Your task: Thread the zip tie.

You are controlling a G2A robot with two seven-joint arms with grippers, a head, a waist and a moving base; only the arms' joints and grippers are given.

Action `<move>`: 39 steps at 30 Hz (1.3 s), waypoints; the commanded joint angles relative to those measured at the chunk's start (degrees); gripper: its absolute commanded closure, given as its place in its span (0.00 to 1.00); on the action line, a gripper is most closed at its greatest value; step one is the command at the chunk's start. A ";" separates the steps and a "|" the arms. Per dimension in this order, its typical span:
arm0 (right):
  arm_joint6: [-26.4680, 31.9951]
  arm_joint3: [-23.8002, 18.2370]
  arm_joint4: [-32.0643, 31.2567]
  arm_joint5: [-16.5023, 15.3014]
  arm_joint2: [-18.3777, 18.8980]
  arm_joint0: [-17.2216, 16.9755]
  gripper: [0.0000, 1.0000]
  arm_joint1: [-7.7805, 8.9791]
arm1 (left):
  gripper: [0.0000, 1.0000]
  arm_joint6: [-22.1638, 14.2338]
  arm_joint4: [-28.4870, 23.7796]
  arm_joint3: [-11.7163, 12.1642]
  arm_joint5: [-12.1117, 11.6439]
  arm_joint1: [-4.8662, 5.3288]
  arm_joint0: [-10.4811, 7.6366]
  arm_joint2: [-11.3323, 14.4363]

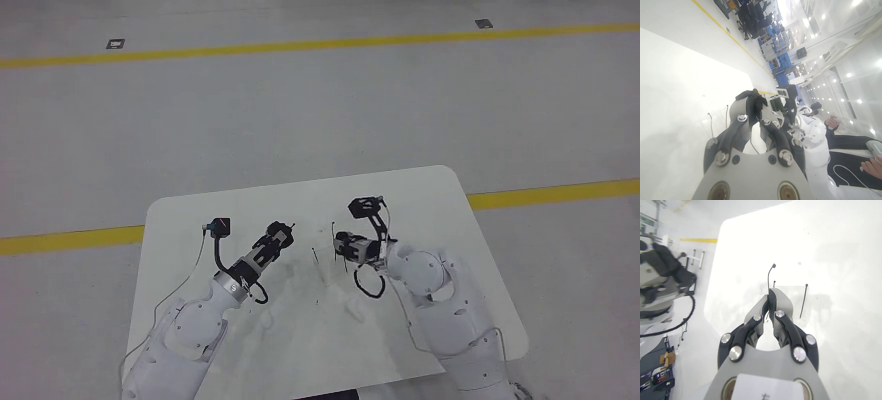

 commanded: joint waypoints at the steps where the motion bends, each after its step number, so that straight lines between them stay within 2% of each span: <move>1: 0.01 0.30 4.03 -3.36 1.64 -0.29 1.00 0.33 | 1.00 0.00 0.00 0.00 0.00 0.00 0.00 0.00; 4: -0.26 0.69 9.61 -8.75 3.51 -0.61 1.00 0.86 | 1.00 0.00 0.00 0.00 0.00 0.00 0.00 0.00; 5: -0.33 0.59 11.44 -9.66 3.84 -0.60 1.00 1.06 | 1.00 0.00 0.00 0.00 0.00 0.00 0.00 0.00; 8: 0.40 -0.54 14.90 -9.66 3.49 -0.41 1.00 1.65 | 1.00 0.00 0.00 0.00 0.00 0.00 0.00 0.00; 21: 0.40 -0.54 14.90 -9.66 3.49 -0.41 1.00 1.65 | 1.00 0.00 0.00 0.00 0.00 0.00 0.00 0.00; 25: -3.20 -0.11 17.35 -9.66 4.20 -1.89 1.00 2.12 | 1.00 0.00 0.00 0.00 0.00 0.00 0.00 0.00; 27: -4.86 0.44 24.35 -9.66 4.92 -3.32 1.00 2.45 | 1.00 0.00 0.00 0.00 0.00 0.00 0.00 0.00; 33: -3.85 0.39 39.39 -9.66 7.82 -5.65 1.00 3.89 | 1.00 0.00 0.00 0.00 0.00 0.00 0.00 0.00; 39: -0.46 0.84 48.83 -9.66 10.08 -5.78 1.00 4.42 | 1.00 0.00 0.00 0.00 0.00 0.00 0.00 0.00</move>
